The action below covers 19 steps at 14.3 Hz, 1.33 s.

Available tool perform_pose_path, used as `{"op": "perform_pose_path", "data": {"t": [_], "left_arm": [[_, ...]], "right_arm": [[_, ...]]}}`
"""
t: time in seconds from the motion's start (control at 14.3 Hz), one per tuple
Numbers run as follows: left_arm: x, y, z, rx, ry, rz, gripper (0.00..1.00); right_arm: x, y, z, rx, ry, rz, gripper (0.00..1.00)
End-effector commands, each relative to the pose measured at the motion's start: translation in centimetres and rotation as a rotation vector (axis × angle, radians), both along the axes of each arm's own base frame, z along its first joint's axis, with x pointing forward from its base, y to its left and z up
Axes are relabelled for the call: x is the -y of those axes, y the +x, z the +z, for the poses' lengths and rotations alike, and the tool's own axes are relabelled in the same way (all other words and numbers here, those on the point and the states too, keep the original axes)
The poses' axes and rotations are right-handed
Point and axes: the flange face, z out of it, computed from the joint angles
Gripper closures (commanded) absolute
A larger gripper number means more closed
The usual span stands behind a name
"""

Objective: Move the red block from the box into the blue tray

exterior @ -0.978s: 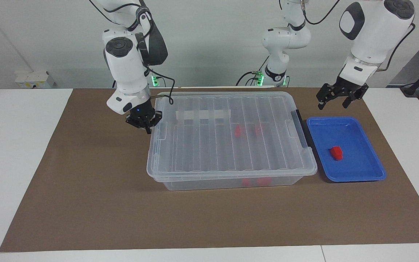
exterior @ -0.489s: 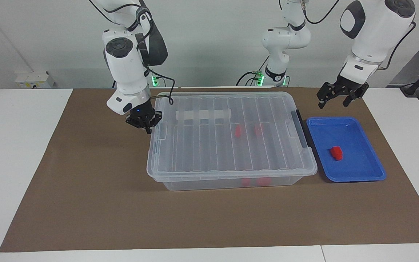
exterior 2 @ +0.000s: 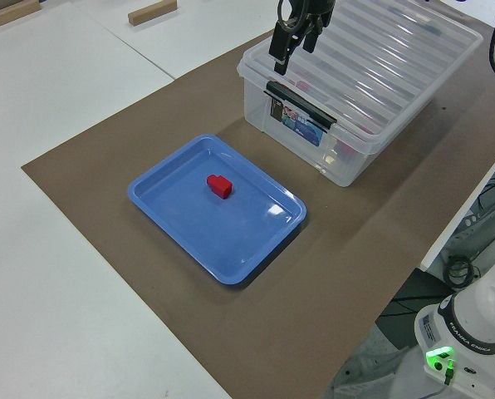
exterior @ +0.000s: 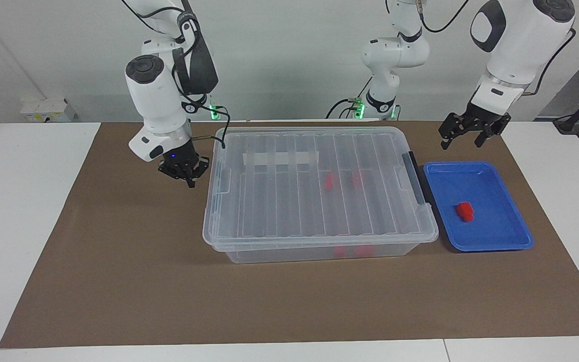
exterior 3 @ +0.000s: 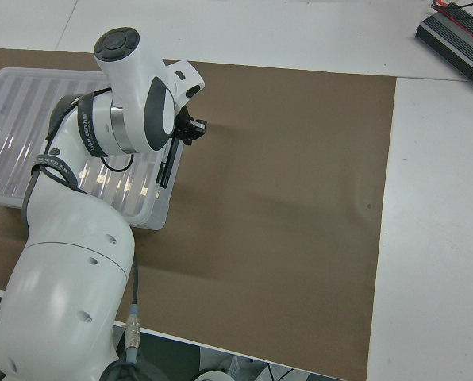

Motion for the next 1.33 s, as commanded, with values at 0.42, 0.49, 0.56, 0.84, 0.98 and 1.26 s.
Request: {"op": "perform_pose_path", "data": {"t": [0.42, 0.49, 0.56, 0.84, 0.98, 1.26], "left_arm": [[0.8, -1.9, 2.0, -0.025, -0.006, -0.006, 0.0], [0.5, -2.1, 2.1, -0.036, -0.006, -0.002, 0.0], [0.2, -2.3, 1.9, -0.057, -0.006, 0.003, 0.0], [0.5, -2.7, 3.6, -0.016, -0.007, -0.006, 0.0], [0.4, -2.8, 3.5, -0.023, -0.007, -0.004, 0.0], [-0.5, -2.8, 3.5, -0.026, -0.007, 0.015, 0.0]], "right_arm": [[4.5, 0.4, 9.6, 0.028, 0.027, -0.13, 0.0], [4.6, 0.3, 11.2, 0.027, 0.026, -0.134, 0.0], [4.6, 0.0, 12.6, 0.017, 0.012, -0.132, 0.0], [5.1, -1.2, 15.6, -0.047, 0.012, -0.141, 0.0], [5.2, -1.6, 15.7, -0.067, 0.01, -0.144, 0.0], [5.6, -2.8, 15.4, -0.112, -0.002, -0.178, 0.0]]}}
